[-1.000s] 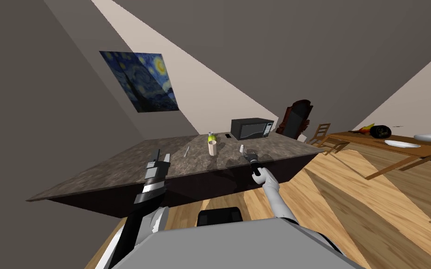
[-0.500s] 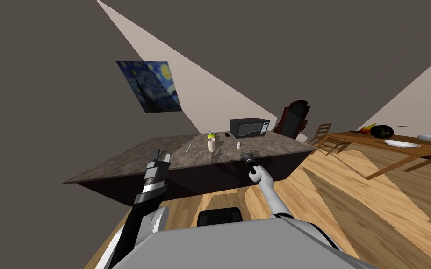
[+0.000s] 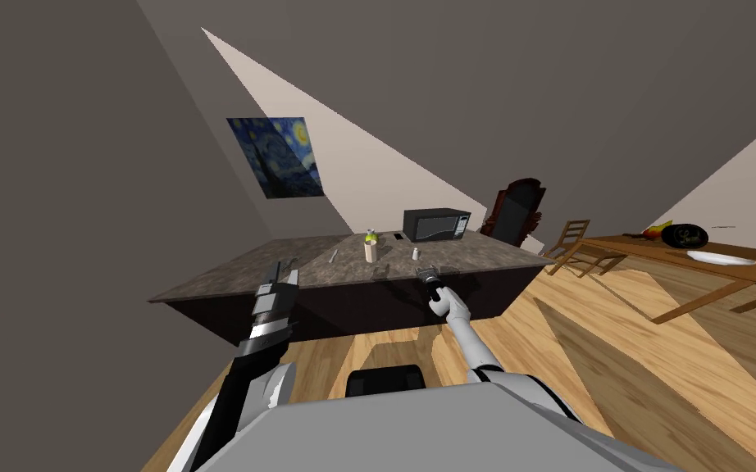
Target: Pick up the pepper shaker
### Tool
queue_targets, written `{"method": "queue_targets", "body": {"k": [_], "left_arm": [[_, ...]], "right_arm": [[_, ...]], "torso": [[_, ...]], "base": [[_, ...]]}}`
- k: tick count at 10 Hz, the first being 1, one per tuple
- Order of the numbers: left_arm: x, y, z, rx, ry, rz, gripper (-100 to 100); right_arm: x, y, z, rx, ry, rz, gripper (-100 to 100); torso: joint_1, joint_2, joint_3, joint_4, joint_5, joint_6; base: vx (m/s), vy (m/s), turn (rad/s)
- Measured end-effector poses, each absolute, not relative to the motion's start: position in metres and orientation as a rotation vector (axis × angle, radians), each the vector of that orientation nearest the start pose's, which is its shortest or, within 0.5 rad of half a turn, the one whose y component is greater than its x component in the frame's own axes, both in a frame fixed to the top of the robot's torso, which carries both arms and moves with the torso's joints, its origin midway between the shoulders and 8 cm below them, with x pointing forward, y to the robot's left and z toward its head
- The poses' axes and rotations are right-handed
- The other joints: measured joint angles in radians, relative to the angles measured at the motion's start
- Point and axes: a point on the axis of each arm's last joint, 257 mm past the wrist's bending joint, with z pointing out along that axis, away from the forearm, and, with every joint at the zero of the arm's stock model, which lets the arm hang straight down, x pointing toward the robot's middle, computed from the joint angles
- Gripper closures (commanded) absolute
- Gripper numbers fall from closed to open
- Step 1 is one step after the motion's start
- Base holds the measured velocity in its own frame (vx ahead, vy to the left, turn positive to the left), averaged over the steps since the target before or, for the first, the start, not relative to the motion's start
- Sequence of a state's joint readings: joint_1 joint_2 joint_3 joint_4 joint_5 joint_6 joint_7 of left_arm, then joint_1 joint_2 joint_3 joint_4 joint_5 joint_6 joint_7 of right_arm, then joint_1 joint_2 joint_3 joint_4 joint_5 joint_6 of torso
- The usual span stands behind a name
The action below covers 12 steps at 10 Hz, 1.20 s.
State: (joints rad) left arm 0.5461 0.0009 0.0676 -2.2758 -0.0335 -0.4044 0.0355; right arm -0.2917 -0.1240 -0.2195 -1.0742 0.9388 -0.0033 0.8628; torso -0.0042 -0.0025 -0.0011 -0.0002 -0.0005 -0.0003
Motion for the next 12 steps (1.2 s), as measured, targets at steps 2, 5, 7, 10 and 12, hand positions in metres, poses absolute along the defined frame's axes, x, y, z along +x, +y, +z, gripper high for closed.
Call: {"method": "queue_targets", "body": {"k": [2,5,7,10,12], "left_arm": [[0.351,0.309,-0.011,-0.758,0.711,-1.192,0],[0.351,0.309,-0.011,-0.758,0.711,-1.192,0],[0.351,0.309,-0.011,-0.758,0.711,-1.192,0],[0.351,0.309,-0.011,-0.758,0.711,-1.193,0],[0.351,0.309,-0.011,-0.758,0.711,-1.193,0]], "right_arm": [[0.602,-0.335,-0.306,-0.08,1.79,-0.315,-100],[0.608,-0.341,-0.304,0.003,1.805,-0.289,-100],[0.61,-0.348,-0.303,0.054,1.811,-0.276,-100],[0.613,-0.356,-0.299,0.108,1.813,-0.266,0],[0.613,-0.359,-0.298,0.1,1.81,-0.261,-100]], "torso": [[0.003,-0.008,-0.005,-0.002,0.001,0.0],[0.003,-0.012,-0.007,-0.003,0.001,0.0],[0.004,-0.011,-0.007,-0.003,0.001,0.0],[0.006,-0.008,-0.005,-0.002,0.001,0.0],[0.009,-0.005,-0.003,-0.001,0.002,0.001]], "base": [[0.13,-0.048,0.071],[0.14,-0.046,0.052],[0.144,-0.042,0.057],[0.08,-0.016,0.032],[0.065,0.073,-0.152]]}}
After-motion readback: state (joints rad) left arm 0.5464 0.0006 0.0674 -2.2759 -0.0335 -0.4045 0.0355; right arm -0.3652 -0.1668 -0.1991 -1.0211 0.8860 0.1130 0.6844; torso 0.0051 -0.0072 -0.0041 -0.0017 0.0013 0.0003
